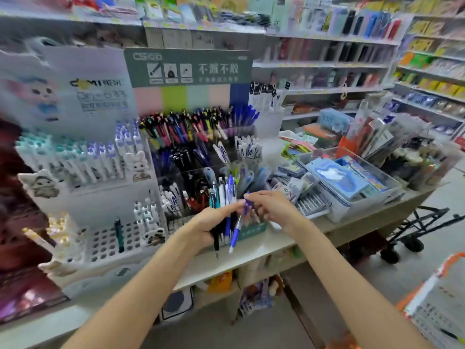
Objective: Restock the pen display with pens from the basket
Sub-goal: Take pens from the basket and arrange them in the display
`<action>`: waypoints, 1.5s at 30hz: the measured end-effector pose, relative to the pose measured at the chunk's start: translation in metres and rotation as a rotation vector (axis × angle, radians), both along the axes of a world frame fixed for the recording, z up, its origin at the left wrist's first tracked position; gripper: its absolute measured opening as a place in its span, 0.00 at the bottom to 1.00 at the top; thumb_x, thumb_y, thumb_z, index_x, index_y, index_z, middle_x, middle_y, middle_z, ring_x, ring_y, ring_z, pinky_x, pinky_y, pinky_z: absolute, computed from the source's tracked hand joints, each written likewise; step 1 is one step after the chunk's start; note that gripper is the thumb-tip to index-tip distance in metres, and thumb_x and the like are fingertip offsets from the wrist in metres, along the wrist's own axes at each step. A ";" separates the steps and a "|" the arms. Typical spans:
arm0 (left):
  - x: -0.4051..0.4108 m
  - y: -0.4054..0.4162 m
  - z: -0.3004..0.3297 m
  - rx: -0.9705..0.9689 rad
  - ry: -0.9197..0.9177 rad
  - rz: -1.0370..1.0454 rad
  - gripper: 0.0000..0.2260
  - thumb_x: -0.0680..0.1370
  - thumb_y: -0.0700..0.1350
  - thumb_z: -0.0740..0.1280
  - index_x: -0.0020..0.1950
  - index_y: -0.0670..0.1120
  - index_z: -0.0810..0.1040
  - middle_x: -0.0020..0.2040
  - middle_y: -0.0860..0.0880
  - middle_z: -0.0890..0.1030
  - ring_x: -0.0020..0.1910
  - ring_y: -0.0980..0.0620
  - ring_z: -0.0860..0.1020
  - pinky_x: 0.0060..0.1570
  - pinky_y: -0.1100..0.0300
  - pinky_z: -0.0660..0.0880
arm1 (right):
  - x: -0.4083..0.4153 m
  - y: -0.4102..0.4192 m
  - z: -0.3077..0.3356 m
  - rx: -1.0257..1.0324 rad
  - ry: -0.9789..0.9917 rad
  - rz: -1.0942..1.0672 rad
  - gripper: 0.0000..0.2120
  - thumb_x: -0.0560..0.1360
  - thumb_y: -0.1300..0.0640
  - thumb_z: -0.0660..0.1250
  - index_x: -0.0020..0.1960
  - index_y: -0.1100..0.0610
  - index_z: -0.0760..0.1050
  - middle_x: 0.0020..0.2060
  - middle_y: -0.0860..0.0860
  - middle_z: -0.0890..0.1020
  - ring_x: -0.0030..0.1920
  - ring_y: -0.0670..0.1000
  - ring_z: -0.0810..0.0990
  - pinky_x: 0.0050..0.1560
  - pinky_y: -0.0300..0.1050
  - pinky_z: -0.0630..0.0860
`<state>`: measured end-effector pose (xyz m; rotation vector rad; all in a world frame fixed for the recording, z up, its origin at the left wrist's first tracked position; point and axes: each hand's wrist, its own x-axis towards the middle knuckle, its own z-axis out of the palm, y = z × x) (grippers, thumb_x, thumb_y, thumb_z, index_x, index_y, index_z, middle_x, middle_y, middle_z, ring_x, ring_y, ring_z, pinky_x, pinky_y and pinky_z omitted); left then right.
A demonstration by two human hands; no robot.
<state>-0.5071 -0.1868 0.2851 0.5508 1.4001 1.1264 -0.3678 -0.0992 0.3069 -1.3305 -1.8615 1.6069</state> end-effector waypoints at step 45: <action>-0.098 0.137 0.069 0.203 -0.082 0.203 0.11 0.76 0.41 0.70 0.57 0.39 0.80 0.42 0.46 0.85 0.34 0.55 0.81 0.34 0.64 0.78 | -0.140 0.238 0.081 0.979 -0.375 0.052 0.15 0.71 0.46 0.73 0.54 0.51 0.81 0.51 0.54 0.78 0.58 0.56 0.72 0.48 0.45 0.68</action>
